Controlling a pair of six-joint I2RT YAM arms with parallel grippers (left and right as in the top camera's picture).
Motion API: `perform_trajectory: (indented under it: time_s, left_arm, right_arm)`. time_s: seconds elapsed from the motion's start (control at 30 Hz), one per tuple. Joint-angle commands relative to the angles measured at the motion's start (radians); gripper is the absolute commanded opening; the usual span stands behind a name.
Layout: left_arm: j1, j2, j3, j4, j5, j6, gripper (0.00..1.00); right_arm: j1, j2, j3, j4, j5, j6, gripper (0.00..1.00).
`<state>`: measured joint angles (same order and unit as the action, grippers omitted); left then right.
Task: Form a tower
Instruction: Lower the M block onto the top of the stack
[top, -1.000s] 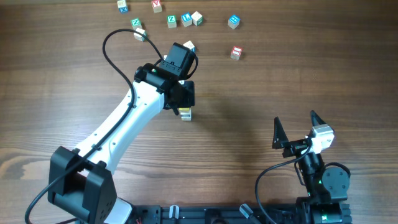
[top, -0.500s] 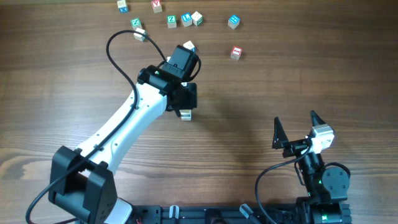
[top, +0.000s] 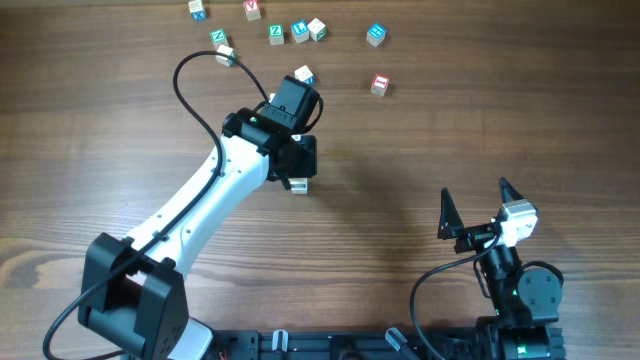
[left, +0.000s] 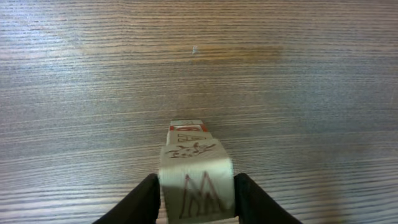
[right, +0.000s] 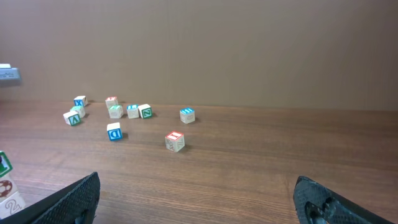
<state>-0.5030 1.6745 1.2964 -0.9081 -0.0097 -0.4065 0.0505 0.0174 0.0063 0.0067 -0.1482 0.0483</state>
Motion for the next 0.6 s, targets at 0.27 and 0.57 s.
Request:
perform_trajectory:
  time_s: [0.27,0.57]
  left_arm:
    - [-0.005,0.010,-0.010,0.001,-0.006,0.010,0.73]
    - [-0.006,0.101,-0.010,0.017,-0.006,0.005,0.76]
  right_arm:
    - [0.002,-0.007,-0.001,0.003,0.011,0.006,1.00]
    - [0.002,-0.007,-0.001,0.003,0.011,0.006,0.99]
